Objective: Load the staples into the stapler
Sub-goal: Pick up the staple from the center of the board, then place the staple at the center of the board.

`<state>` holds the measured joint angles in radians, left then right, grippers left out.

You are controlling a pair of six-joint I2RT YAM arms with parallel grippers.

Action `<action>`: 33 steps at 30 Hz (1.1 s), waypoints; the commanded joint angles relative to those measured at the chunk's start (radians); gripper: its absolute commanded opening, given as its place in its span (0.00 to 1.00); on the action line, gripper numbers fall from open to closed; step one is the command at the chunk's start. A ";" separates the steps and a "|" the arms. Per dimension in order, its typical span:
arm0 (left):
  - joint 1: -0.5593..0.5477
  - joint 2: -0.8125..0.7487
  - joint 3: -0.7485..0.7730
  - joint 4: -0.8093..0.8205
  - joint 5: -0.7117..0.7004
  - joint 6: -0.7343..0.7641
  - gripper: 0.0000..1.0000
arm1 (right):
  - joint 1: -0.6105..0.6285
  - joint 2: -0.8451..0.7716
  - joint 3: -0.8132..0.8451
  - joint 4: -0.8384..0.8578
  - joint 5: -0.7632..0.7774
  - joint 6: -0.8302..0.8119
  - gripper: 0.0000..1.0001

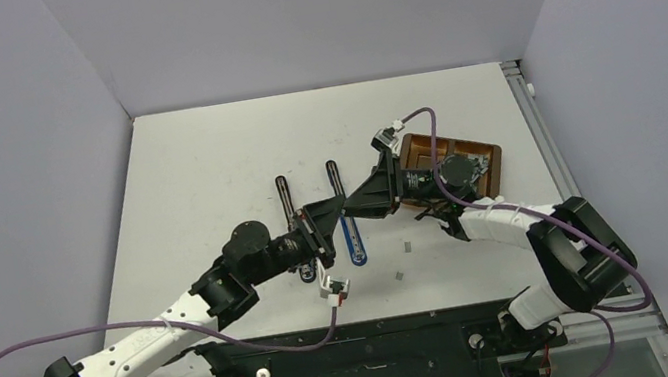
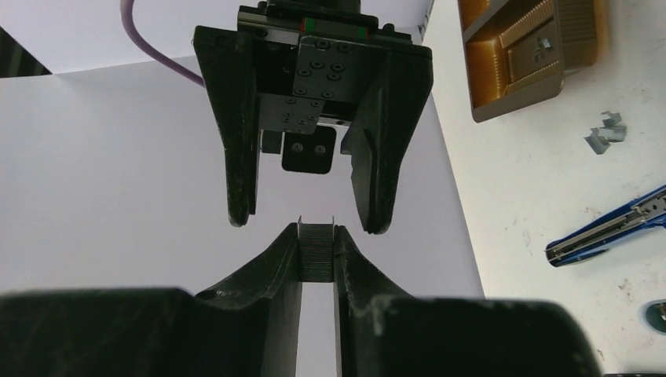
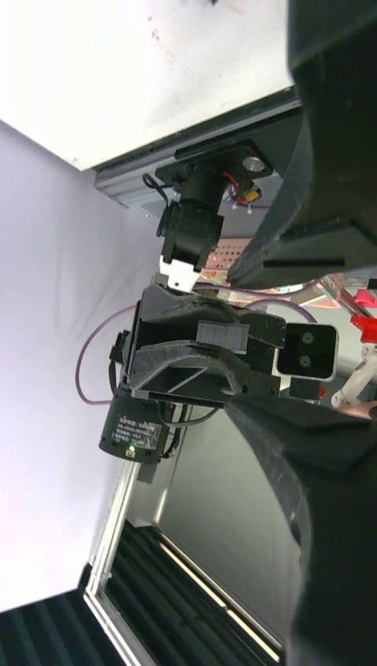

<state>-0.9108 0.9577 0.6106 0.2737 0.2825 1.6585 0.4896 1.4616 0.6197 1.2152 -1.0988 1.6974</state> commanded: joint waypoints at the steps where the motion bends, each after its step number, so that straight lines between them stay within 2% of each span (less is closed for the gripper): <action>1: -0.010 -0.001 0.064 -0.102 -0.021 -0.028 0.00 | -0.053 -0.093 -0.017 -0.129 -0.025 -0.145 0.56; 4: -0.010 0.003 0.069 -0.188 -0.016 -0.023 0.00 | -0.118 -0.187 0.015 -0.468 -0.037 -0.375 0.63; 8: -0.016 0.024 0.076 -0.362 0.034 0.027 0.00 | -0.202 -0.251 0.179 -1.262 0.078 -0.854 0.64; 10: -0.033 0.053 0.078 -0.431 0.054 0.060 0.00 | -0.247 -0.252 0.210 -1.392 0.130 -0.920 0.64; 16: -0.114 0.190 0.112 -0.654 0.041 0.198 0.00 | -0.297 -0.274 0.224 -1.502 0.225 -0.951 0.63; 21: -0.167 0.347 0.168 -0.806 -0.048 0.308 0.00 | -0.301 -0.277 0.241 -1.524 0.225 -0.964 0.63; 26: -0.228 0.503 0.268 -0.886 -0.127 0.312 0.00 | -0.306 -0.279 0.234 -1.525 0.212 -0.971 0.63; 33: -0.309 0.645 0.354 -0.967 -0.233 0.291 0.01 | -0.313 -0.293 0.224 -1.508 0.202 -0.958 0.63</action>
<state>-1.1828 1.5497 0.8989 -0.5884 0.1154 1.9415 0.1883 1.2091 0.8154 -0.3161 -0.8940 0.7441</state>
